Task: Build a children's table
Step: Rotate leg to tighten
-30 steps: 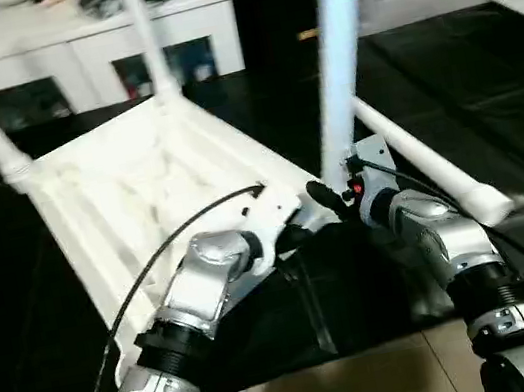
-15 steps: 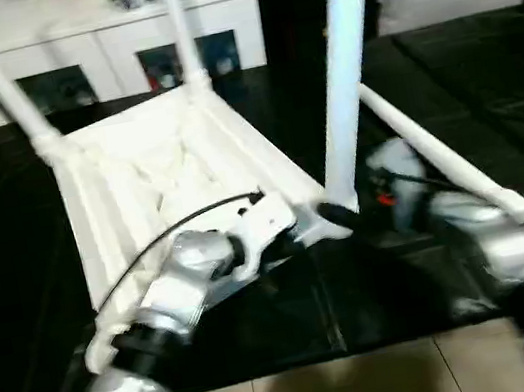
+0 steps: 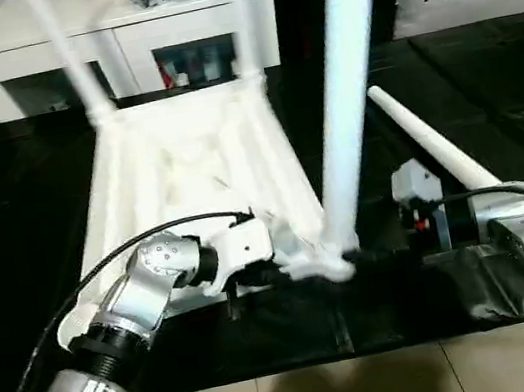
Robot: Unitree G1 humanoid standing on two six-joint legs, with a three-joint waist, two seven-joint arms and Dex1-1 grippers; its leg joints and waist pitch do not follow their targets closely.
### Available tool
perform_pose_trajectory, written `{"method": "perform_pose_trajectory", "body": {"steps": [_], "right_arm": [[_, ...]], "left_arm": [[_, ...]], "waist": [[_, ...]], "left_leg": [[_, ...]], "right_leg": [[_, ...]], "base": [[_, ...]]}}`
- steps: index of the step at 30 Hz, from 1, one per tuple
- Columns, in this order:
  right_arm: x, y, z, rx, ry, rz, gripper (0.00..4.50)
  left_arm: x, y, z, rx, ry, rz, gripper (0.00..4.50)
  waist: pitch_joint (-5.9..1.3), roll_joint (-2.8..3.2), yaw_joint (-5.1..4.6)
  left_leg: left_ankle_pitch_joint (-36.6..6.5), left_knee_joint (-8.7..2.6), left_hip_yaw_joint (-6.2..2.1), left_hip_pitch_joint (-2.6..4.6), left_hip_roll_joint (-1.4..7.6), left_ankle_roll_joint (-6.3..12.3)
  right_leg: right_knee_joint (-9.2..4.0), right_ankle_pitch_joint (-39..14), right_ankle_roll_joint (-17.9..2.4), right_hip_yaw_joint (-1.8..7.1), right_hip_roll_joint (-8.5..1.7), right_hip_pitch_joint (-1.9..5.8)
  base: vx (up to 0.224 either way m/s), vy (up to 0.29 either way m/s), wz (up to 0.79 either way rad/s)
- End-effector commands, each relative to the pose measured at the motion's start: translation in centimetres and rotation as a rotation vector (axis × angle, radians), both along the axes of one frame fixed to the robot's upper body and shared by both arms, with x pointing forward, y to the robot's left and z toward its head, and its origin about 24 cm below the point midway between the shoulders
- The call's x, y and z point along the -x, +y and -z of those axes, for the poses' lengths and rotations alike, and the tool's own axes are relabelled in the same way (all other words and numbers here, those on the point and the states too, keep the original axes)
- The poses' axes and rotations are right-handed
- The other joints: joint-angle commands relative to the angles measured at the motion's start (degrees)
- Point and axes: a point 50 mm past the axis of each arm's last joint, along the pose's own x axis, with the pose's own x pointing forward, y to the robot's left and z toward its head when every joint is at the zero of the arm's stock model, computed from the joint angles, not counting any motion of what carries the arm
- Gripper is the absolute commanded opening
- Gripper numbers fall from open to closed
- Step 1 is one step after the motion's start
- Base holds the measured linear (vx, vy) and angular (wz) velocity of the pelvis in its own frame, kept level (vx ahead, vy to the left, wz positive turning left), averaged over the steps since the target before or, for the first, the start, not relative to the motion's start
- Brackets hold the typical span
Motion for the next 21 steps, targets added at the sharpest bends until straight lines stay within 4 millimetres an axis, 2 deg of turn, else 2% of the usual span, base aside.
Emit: {"method": "perform_pose_trajectory", "body": {"steps": [1, 3, 6, 10, 11, 18, 19, 21], "right_arm": [[0.18, 0.23, -0.38, -0.001, -0.013, -0.050, 4.39], [0.22, 0.46, -0.23, -0.001, -0.003, -0.067, 4.14], [0.24, 0.90, 0.13, -0.004, 0.025, -0.085, 3.87], [0.30, 0.98, 0.27, -0.005, 0.039, -0.098, 3.58], [0.32, 0.98, 0.28, -0.005, 0.041, -0.101, 3.35], [0.41, 0.91, 0.24, -0.018, 0.065, -0.115, 2.80], [0.46, 0.99, 0.24, -0.030, 0.072, -0.115, 2.77], [0.54, 1.16, 0.23, -0.055, 0.082, -0.111, 2.73]], "left_arm": [[0.86, -0.95, 0.31, -0.040, 0.007, 0.121, 0.00], [0.95, -1.07, 0.35, -0.036, 0.007, 0.132, 0.00], [1.05, -1.32, 0.47, -0.034, 0.007, 0.140, 0.00], [1.03, -1.36, 0.50, -0.033, 0.006, 0.142, 0.00], [1.03, -1.35, 0.51, -0.033, 0.006, 0.143, 0.00], [1.03, -1.25, 0.55, -0.024, 0.013, 0.137, 0.00], [1.04, -1.26, 0.55, -0.017, 0.018, 0.131, 0.00], [1.06, -1.31, 0.52, -0.001, 0.031, 0.113, 0.00]], "waist": [[-3.83, -1.07, -0.34], [-3.83, -1.02, 0.00], [-3.74, -1.27, -0.10], [-3.79, -1.23, -0.06], [-3.77, -1.25, -0.03], [-3.82, -1.48, 0.01], [-3.81, -1.66, -0.01], [-3.81, -1.51, -0.01]], "left_leg": [[-10.26, -3.97, -0.15, 0.17, 2.20, 6.75], [-10.06, -4.00, -0.14, 0.23, 2.23, 6.39], [-10.58, -4.08, -0.17, 0.12, 2.13, 6.03], [-10.46, -4.00, -0.13, 0.20, 2.10, 6.02], [-10.22, -4.03, -0.15, 0.15, 2.13, 6.08], [-9.66, -3.97, -0.10, 0.19, 2.13, 6.32], [-9.53, -3.95, -0.05, 0.15, 2.10, 6.32], [-9.29, -3.97, -0.07, 0.17, 2.14, 6.35]], "right_leg": [[-3.68, -18.64, -10.50, 2.85, -3.11, 3.42], [-3.73, -19.28, -10.35, 2.87, -3.19, 3.38], [-3.85, -20.58, -9.75, 2.78, -3.13, 3.48], [-3.94, -21.35, -9.46, 2.80, -3.15, 3.40], [-3.93, -21.20, -9.36, 2.81, -3.14, 3.41], [-3.80, -20.74, -9.58, 2.83, -3.12, 3.39], [-3.85, -21.00, -9.38, 2.85, -3.12, 3.38], [-3.83, -20.90, -9.39, 2.84, -3.09, 3.37]], "base": [[0.000, 0.000, 0.00], [0.000, 0.000, 0.00], [0.000, 0.000, 0.00], [0.000, 0.000, 0.00], [0.000, 0.000, 0.00], [0.000, 0.000, 0.00], [0.000, 0.000, 0.00], [0.000, 0.000, 0.00]]}}
